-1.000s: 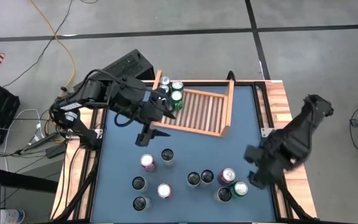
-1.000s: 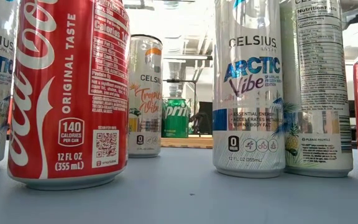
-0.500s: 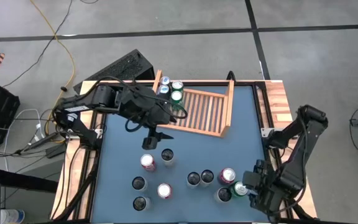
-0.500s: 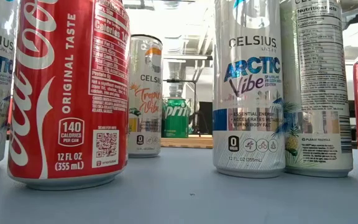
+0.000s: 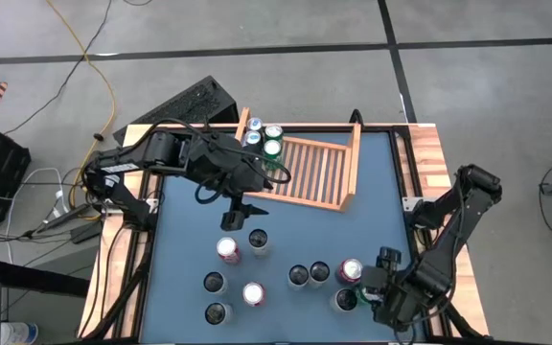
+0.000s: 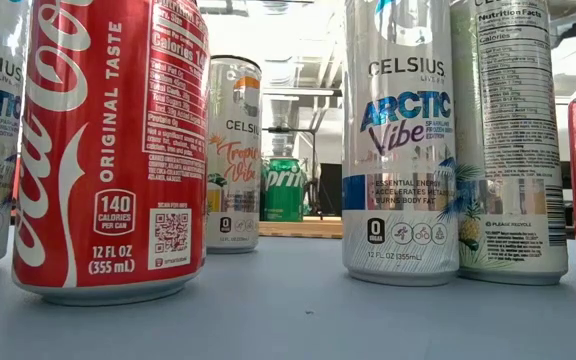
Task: Place canned beverage on shelf
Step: Put the green soda can on the shelf
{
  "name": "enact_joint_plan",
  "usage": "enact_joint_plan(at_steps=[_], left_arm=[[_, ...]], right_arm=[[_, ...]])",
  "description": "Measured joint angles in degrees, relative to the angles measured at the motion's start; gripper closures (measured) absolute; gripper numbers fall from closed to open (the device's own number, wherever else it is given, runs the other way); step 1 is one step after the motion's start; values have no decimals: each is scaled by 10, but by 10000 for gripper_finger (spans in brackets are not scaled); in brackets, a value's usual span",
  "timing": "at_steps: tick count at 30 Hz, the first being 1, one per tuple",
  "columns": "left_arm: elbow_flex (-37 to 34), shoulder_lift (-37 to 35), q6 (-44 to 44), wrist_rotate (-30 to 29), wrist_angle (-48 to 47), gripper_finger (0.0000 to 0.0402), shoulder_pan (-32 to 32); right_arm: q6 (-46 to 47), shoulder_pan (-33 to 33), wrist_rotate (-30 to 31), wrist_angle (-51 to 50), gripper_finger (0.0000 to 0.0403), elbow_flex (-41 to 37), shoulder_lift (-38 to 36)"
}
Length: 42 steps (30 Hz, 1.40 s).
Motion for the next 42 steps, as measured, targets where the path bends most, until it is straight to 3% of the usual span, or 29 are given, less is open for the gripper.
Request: enact_joint_plan(at_steps=[10, 25, 28, 34, 42], left_arm=[[0, 0, -19, 0, -4, 129, 0], [0, 0, -18, 0, -14, 129, 0], [0, 0, -16, 0, -14, 129, 0], [0, 0, -15, 0, -14, 129, 0], [0, 0, -11, -3, -15, 129, 0]], right_arm=[[5, -1, 4, 76, 37, -55, 0], [43, -9, -17, 91, 39, -103, 0], [47, -9, -38, 88, 55, -114, 0], [47, -11, -46, 92, 126, -121, 0], [49, -12, -42, 89, 126, -120, -1]])
